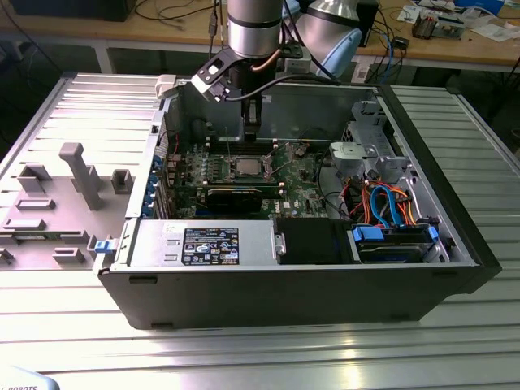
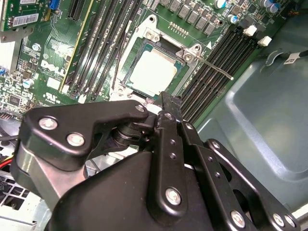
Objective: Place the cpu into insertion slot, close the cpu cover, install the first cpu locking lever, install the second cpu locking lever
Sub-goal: 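Close the cpu cover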
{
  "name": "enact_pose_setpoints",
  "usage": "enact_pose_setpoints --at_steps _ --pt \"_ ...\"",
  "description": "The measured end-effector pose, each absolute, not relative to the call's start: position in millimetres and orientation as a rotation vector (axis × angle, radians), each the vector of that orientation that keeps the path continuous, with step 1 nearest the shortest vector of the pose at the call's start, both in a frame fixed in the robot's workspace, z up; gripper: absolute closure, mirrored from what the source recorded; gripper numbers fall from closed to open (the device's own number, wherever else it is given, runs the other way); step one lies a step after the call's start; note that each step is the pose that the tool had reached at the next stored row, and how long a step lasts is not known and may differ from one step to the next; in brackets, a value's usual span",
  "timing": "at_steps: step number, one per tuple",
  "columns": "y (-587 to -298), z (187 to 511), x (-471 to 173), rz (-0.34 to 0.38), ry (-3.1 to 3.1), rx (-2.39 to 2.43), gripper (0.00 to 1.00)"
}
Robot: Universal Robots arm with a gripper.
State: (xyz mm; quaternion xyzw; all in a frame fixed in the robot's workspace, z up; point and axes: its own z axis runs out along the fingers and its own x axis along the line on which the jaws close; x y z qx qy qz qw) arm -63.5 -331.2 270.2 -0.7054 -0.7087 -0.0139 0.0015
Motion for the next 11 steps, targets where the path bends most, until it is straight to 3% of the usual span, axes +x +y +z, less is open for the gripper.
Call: enact_pose_setpoints --at_steps 11 --pt "-331.2 277.0 -63.5 -0.044 -2.224 -2.214 0.89"
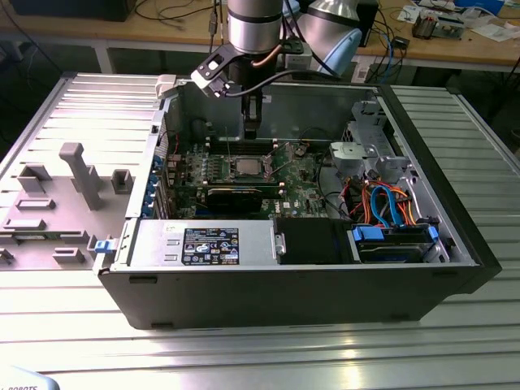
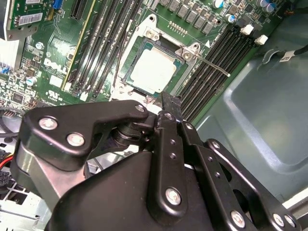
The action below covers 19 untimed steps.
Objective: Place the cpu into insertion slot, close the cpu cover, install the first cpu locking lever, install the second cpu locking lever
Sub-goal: 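Close the cpu cover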
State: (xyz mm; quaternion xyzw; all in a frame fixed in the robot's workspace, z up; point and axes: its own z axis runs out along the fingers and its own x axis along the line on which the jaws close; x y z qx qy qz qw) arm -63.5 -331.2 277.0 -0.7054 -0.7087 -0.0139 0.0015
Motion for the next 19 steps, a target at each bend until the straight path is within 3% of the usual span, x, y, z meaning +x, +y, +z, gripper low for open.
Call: enact_pose_setpoints --at_steps 19 --pt "-331.2 277.1 -59.6 -0.043 -2.224 -2.214 0.89"
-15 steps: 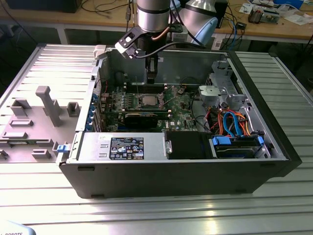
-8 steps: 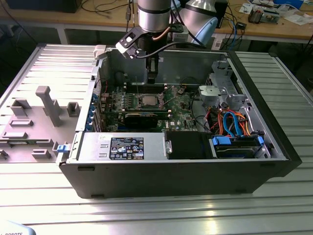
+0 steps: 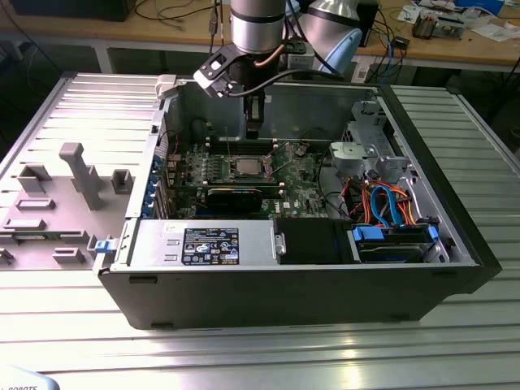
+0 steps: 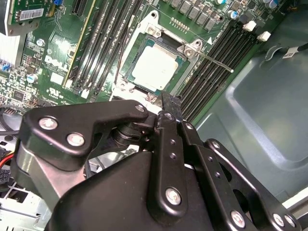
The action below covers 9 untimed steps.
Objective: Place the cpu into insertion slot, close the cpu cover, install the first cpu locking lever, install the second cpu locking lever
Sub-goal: 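Close the cpu cover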
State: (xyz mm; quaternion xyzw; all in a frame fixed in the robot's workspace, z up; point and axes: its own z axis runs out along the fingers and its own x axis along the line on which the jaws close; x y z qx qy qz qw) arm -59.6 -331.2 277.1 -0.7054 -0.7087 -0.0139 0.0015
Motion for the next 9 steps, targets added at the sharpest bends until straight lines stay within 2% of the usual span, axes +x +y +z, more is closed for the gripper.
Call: enact_pose_setpoints --at_steps 9 --pt "-331.2 277.1 -56.1 -0.043 -2.224 -2.214 0.89"
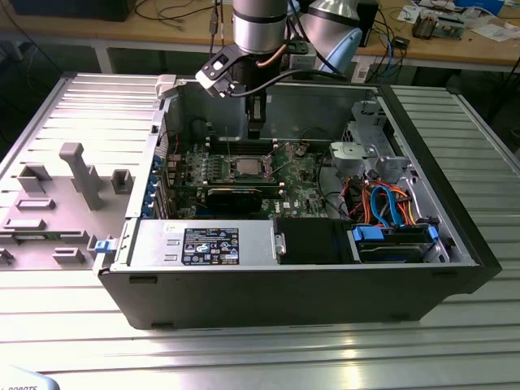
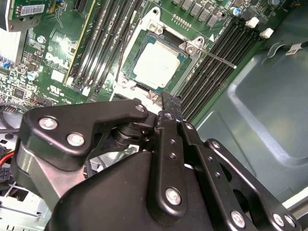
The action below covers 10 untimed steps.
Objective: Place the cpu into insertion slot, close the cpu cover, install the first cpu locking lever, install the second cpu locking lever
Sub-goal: 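Close the cpu cover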
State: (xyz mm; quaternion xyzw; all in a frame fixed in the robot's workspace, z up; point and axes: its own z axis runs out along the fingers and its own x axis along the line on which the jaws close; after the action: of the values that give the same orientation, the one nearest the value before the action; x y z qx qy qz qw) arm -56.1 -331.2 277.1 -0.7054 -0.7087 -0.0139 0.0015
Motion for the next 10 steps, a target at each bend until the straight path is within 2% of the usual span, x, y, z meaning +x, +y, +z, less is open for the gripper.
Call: enact_pose_setpoints --at_steps 10 --pt "-331.2 277.1 -50.8 -0.043 -2.224 -2.214 0.89"
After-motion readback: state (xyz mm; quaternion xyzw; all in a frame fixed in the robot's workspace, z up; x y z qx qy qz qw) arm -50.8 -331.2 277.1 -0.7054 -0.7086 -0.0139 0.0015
